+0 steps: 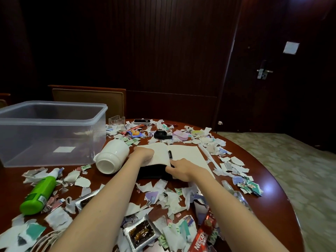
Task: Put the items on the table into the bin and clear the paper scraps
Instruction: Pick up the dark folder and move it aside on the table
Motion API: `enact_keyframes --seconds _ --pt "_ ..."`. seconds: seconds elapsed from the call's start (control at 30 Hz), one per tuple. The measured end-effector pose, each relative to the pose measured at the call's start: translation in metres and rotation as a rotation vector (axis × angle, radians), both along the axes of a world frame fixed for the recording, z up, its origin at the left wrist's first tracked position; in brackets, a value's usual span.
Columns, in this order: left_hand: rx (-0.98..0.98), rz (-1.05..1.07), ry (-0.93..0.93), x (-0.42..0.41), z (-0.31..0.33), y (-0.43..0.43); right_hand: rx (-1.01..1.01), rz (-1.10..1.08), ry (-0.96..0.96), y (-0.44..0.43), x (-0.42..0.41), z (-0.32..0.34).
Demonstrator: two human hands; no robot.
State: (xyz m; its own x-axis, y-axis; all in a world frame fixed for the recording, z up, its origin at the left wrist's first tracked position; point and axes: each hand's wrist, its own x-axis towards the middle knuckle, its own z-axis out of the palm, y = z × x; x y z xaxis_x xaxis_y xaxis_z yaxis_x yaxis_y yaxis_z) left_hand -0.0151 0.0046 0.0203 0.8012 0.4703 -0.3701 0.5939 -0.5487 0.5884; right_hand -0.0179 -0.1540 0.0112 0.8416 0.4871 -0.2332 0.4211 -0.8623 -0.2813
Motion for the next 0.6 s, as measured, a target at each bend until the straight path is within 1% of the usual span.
enact_keyframes --seconds 0.17,0.27,0.33,0.4,0.47,0.6 --pt "0.027 -0.024 -0.029 -0.003 0.013 -0.004 0.139 -0.072 -0.007 -0.004 -0.007 0.002" --pt "-0.027 -0.025 -0.021 -0.002 0.015 -0.003 0.218 -0.1 -0.019 -0.005 -0.008 0.004" --pt "-0.076 0.028 -0.039 -0.001 0.018 -0.001 0.244 -0.119 -0.02 -0.005 -0.008 0.003" --pt "-0.129 0.048 -0.094 -0.003 0.026 -0.002 0.268 -0.142 -0.013 -0.005 -0.008 0.001" --pt "-0.179 0.02 -0.173 -0.005 0.038 -0.006 0.292 -0.164 0.007 -0.005 -0.007 0.0" --pt "-0.364 0.091 -0.336 -0.003 0.059 -0.016 0.33 -0.222 0.122 -0.007 -0.009 0.007"
